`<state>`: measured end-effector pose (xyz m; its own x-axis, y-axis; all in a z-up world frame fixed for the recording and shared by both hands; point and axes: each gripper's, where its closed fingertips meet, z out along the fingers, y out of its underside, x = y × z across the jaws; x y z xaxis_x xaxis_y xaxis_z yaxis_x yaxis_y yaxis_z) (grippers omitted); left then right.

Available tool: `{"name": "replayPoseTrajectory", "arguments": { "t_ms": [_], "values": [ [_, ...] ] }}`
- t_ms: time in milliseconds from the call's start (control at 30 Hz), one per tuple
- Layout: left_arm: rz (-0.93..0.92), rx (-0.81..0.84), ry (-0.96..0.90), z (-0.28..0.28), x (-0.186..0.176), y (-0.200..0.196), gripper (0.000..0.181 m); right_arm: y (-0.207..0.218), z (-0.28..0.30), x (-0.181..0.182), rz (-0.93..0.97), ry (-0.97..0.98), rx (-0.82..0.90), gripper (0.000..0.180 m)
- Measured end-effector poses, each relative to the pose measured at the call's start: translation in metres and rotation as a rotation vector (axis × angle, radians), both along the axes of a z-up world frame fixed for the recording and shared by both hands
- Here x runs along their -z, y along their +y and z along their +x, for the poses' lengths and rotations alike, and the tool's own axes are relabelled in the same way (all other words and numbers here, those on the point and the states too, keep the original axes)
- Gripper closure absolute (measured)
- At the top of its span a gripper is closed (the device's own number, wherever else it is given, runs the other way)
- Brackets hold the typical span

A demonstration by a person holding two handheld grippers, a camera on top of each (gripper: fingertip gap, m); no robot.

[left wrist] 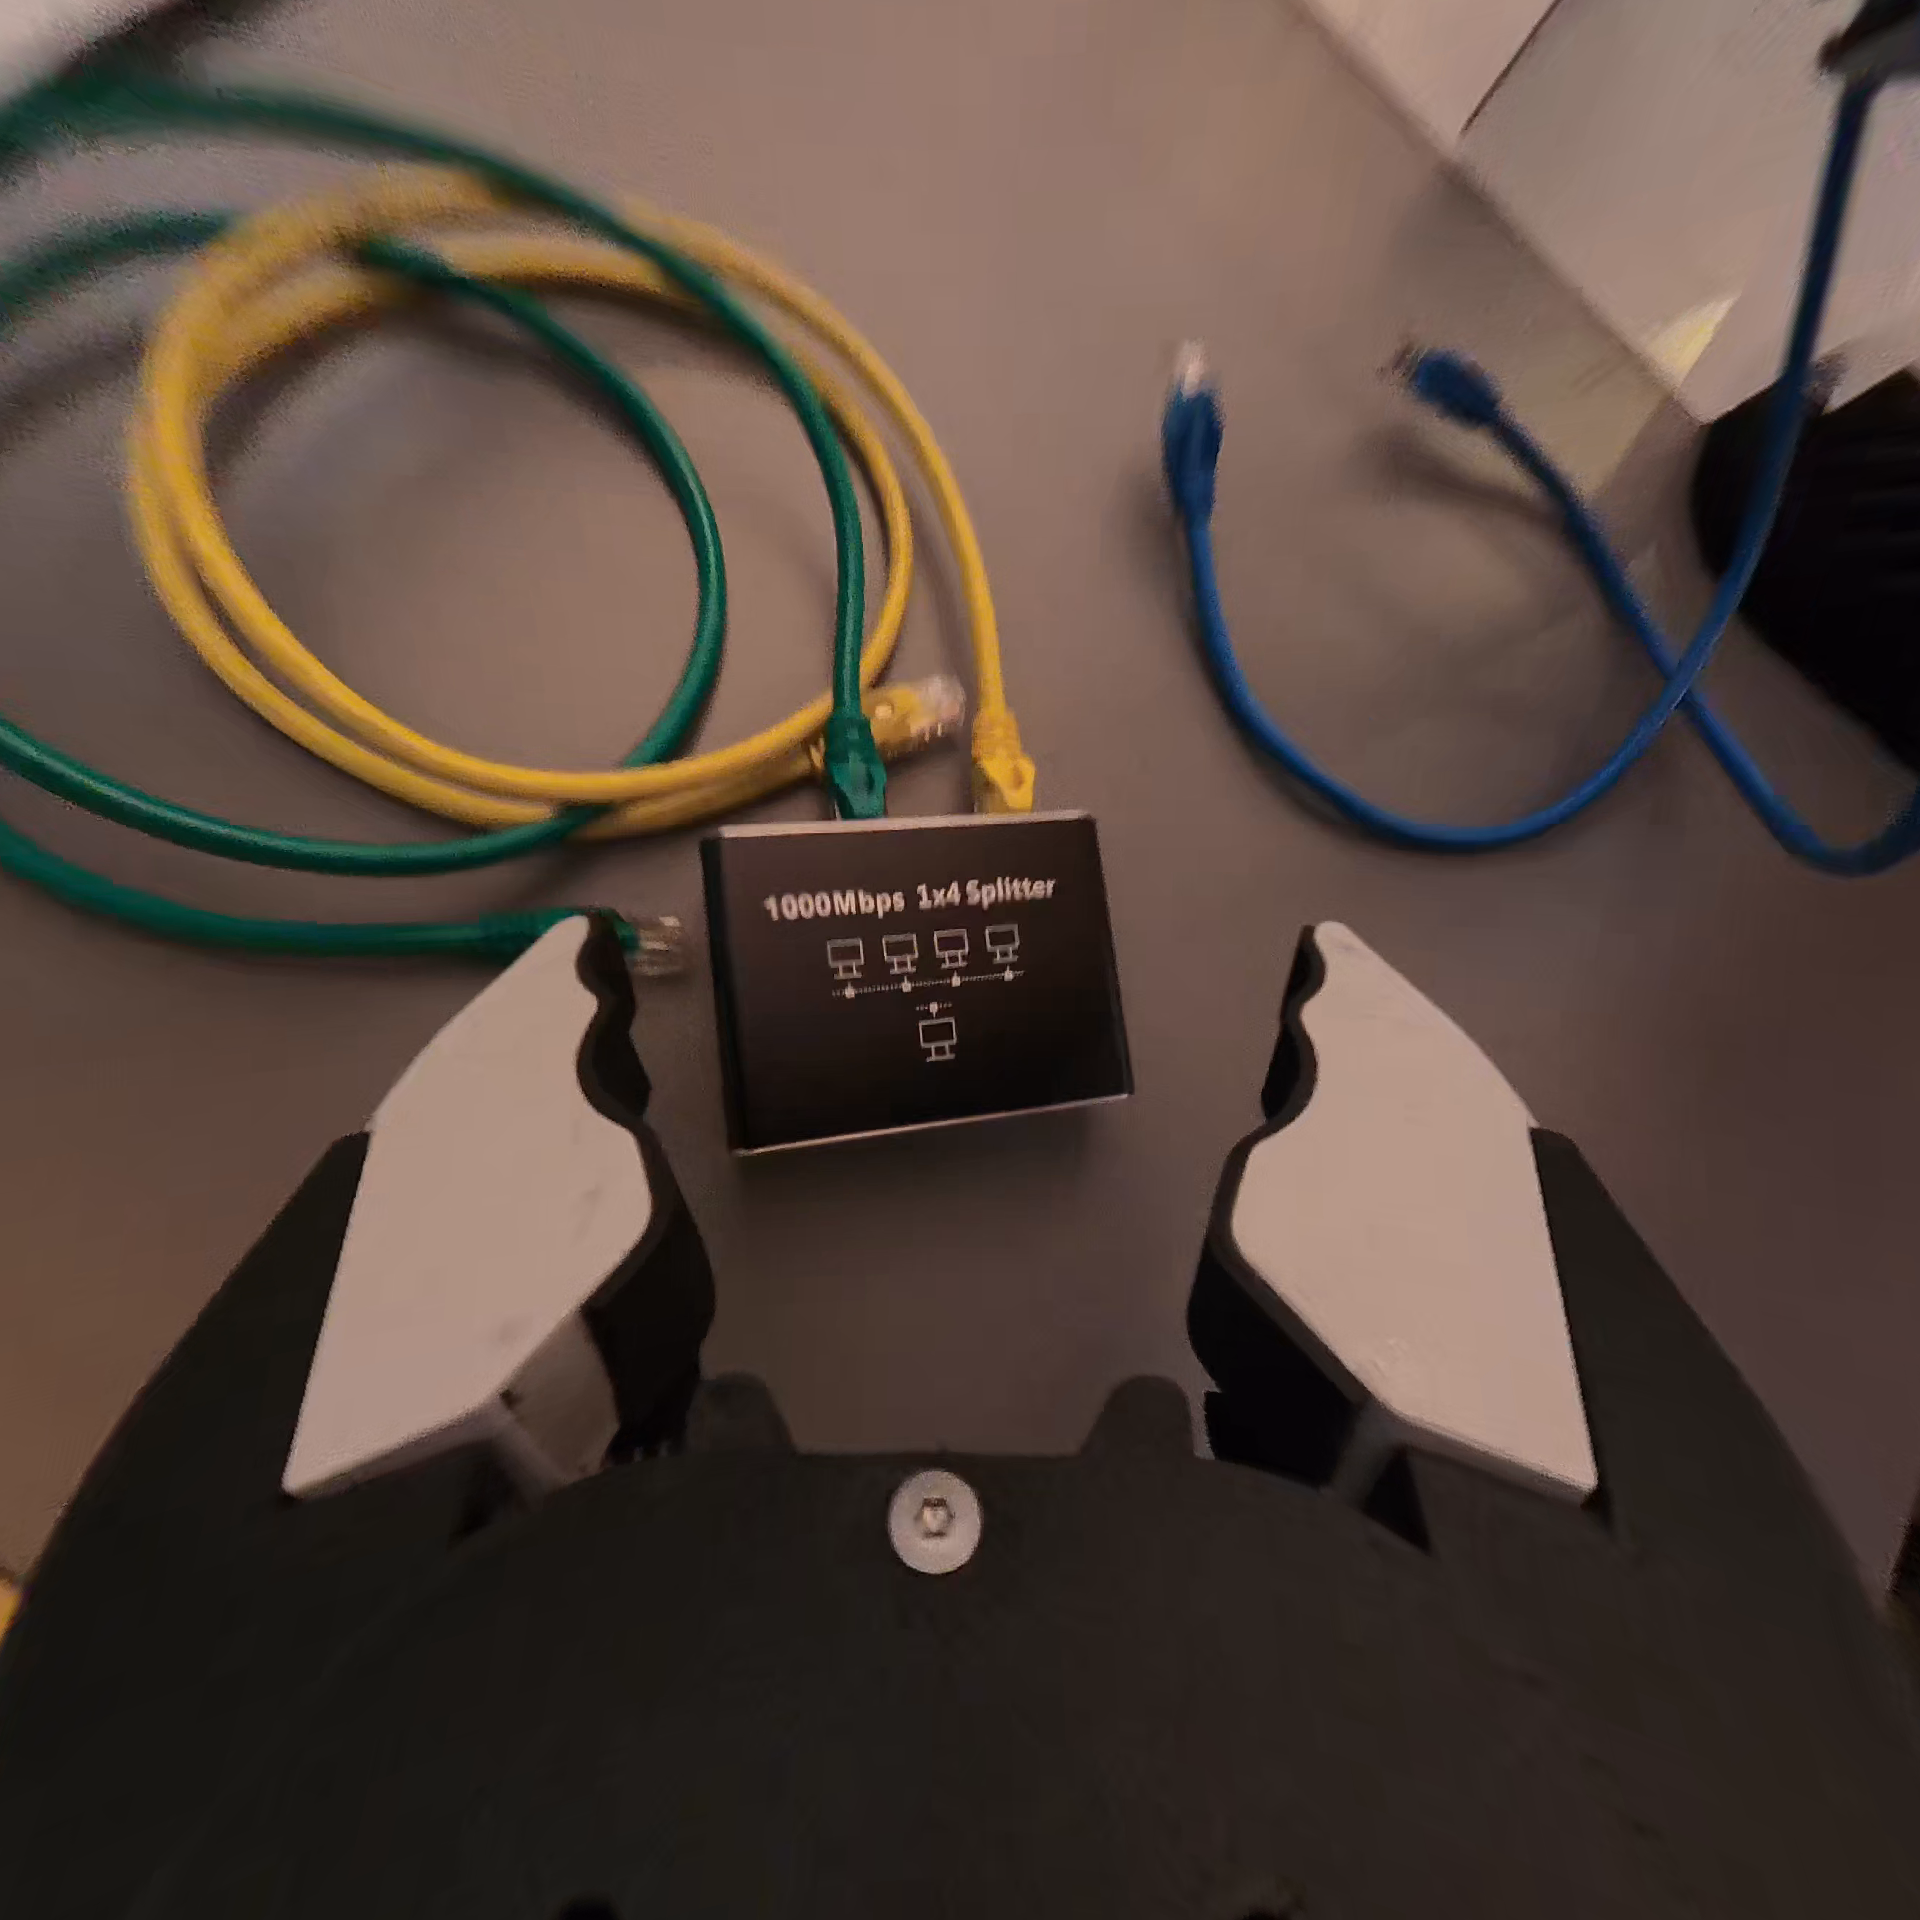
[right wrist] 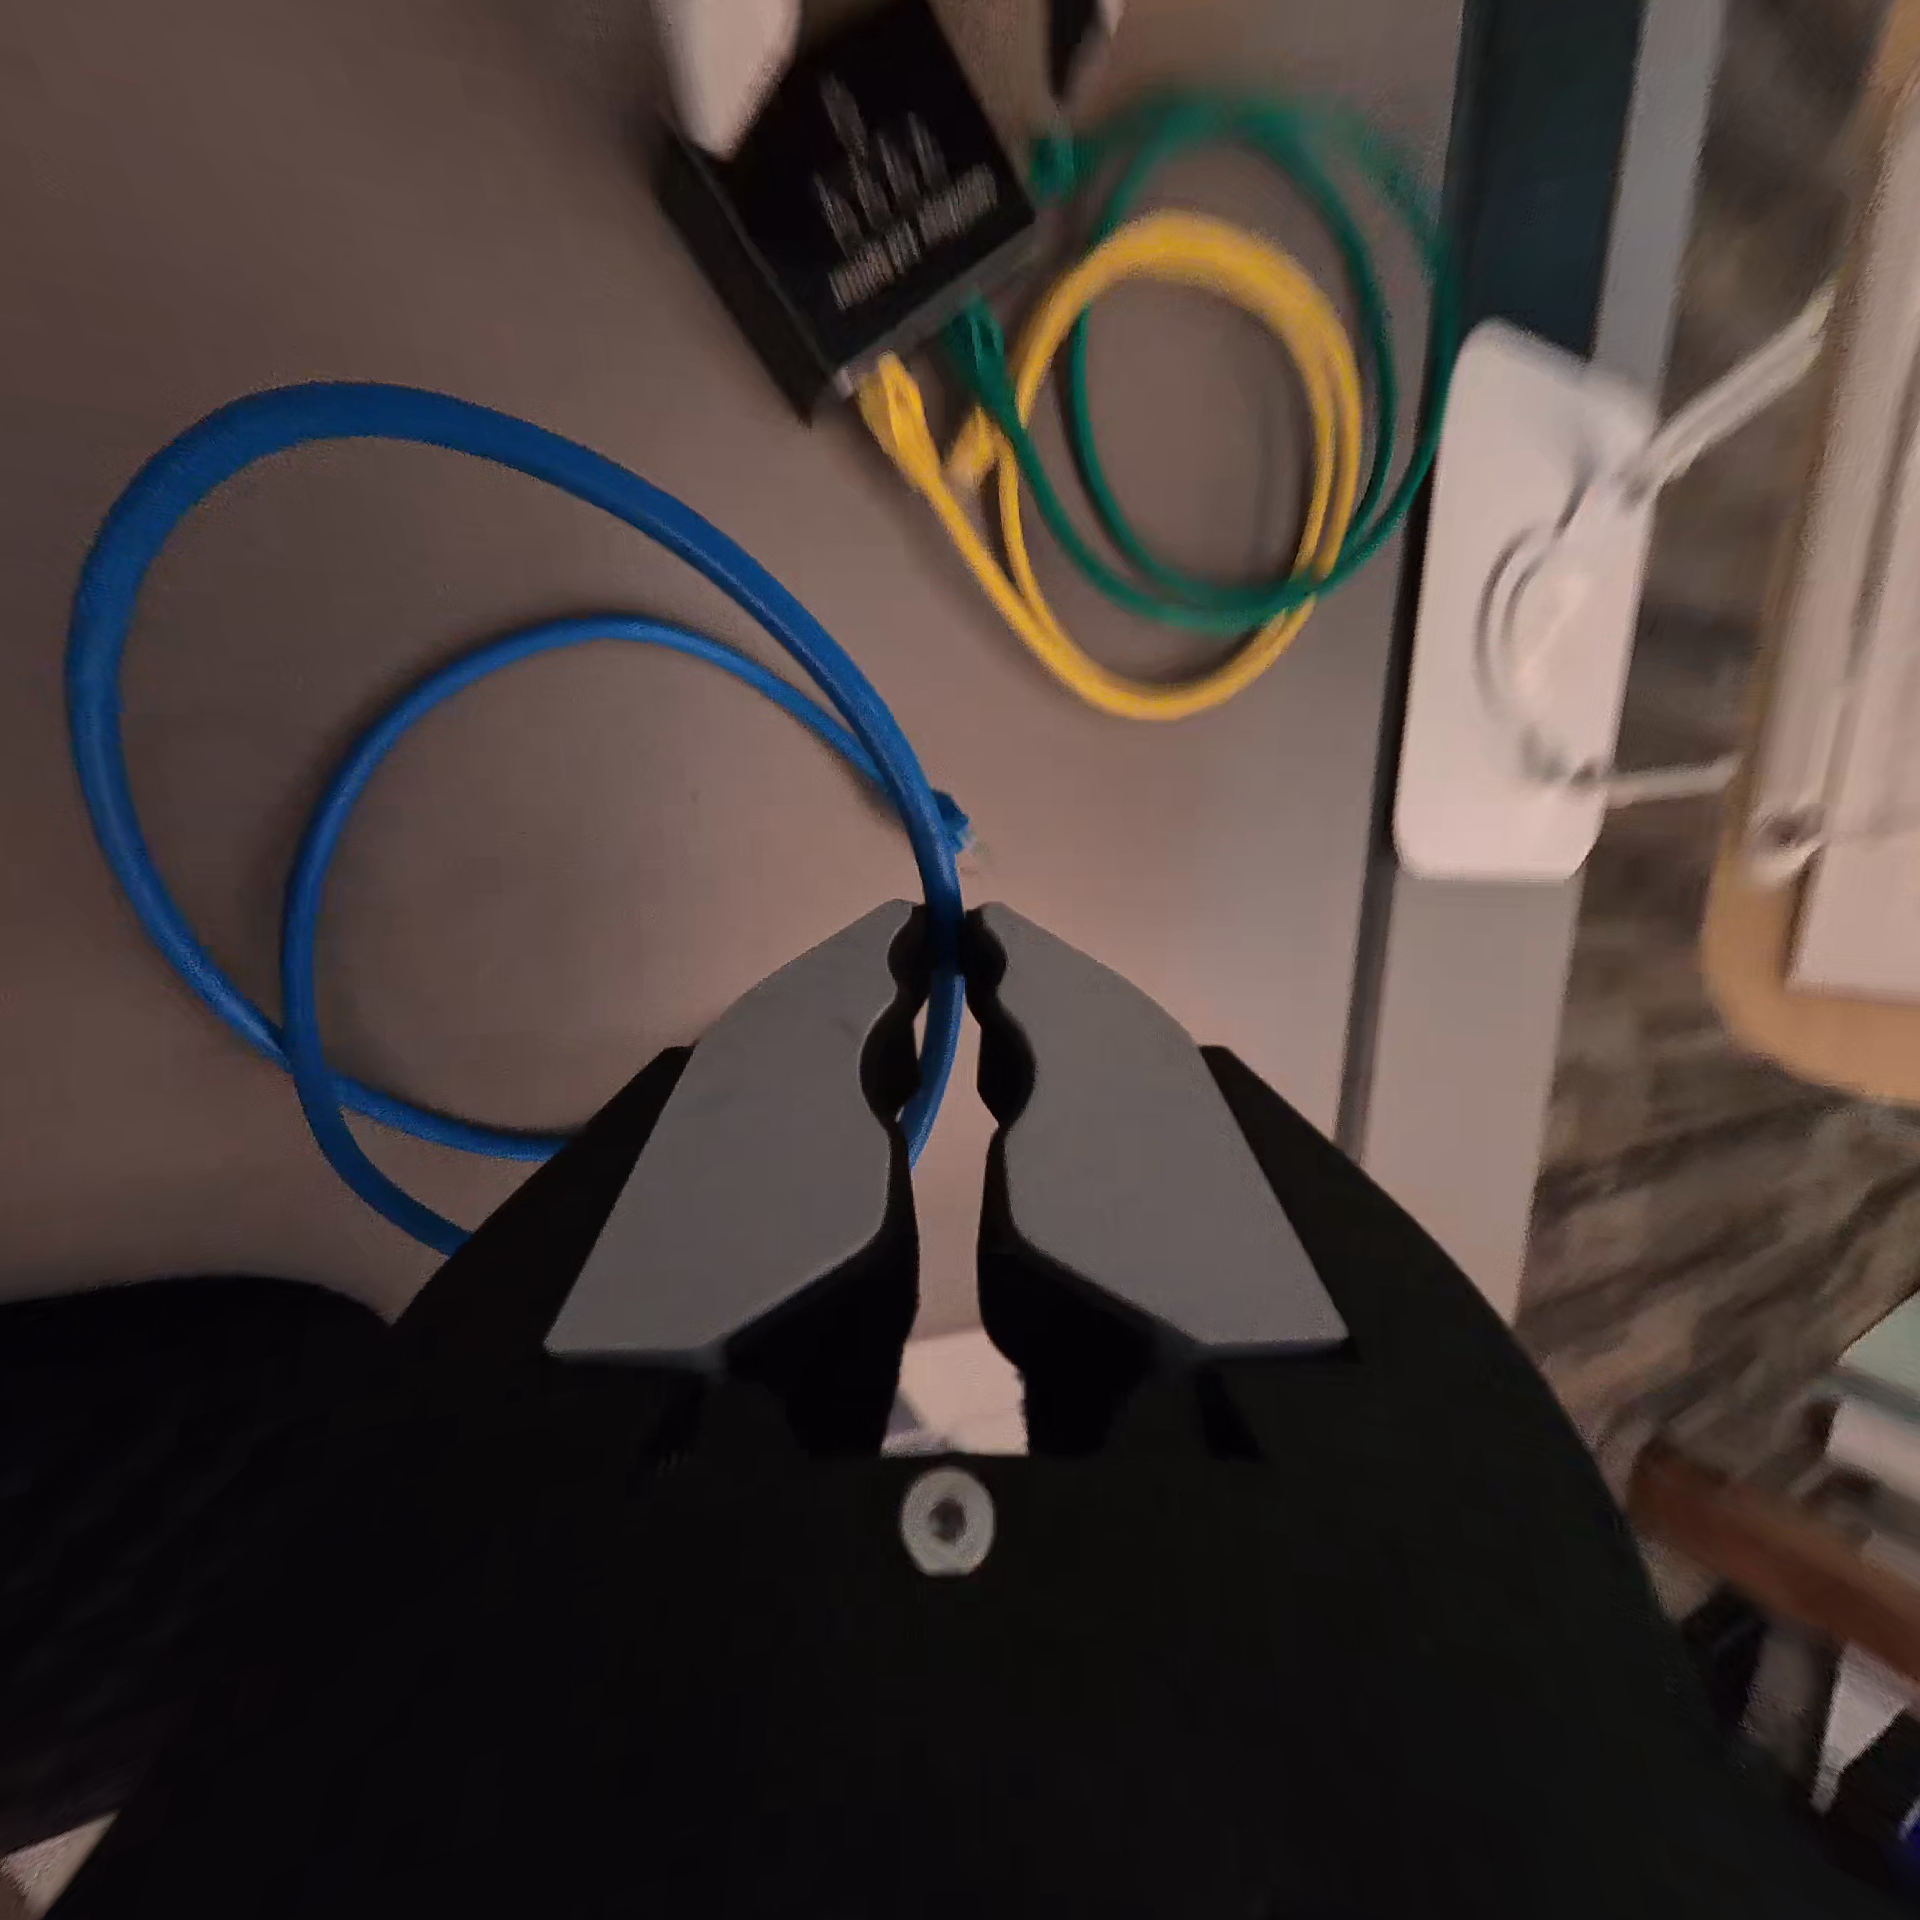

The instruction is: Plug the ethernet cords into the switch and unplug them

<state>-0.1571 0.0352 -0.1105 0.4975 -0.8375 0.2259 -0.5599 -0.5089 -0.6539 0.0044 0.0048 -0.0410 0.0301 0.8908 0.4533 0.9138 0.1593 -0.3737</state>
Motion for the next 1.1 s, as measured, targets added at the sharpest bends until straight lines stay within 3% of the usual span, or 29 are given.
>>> {"name": "replayPoseTrajectory", "arguments": {
  "t_ms": [33, 100, 167, 233, 300, 400, 533, 767, 967, 1100],
  "values": [
    [0.054, 0.001, -0.034, 0.001, -0.015, 0.001, 0.062, -0.006, -0.007, -0.008, 0.034, 0.036, -0.07, 0.173],
    [0.098, 0.058, -0.193, 0.016, -0.053, -0.012, 0.068, -0.018, -0.022, -0.022, 0.098, 0.099, -0.196, 0.173],
    [0.019, 0.204, -0.475, 0.042, -0.096, -0.048, 0.09, -0.032, -0.039, -0.033, 0.15, 0.152, -0.303, 0.173],
    [-0.076, 0.274, -0.609, 0.055, -0.112, -0.07, 0.105, -0.045, -0.052, -0.045, 0.186, 0.197, -0.377, 0.173],
    [-0.102, 0.325, -0.545, 0.06, -0.101, -0.078, 0.105, -0.054, -0.059, -0.055, 0.215, 0.232, -0.414, 0.173],
    [-0.026, 0.25, -0.416, 0.051, -0.083, -0.062, 0.097, -0.061, -0.059, -0.068, 0.262, 0.26, -0.432, 0.173],
    [-0.088, 0.23, -0.542, 0.038, -0.103, -0.06, 0.097, -0.066, -0.056, -0.082, 0.318, 0.276, -0.431, 0.173],
    [-0.398, 0.459, -0.787, 0.044, -0.114, -0.092, 0.099, -0.071, -0.054, -0.093, 0.365, 0.286, -0.436, 0.173],
    [-0.312, 0.544, -0.762, 0.045, -0.11, -0.103, 0.094, -0.091, -0.05, -0.123, 0.391, 0.431, -0.493, 0.173],
    [-0.297, 0.548, -0.895, 0.04, -0.129, -0.099, 0.094, -0.094, -0.04, -0.136, 0.41, 0.483, -0.491, 0.173]
  ]
}}
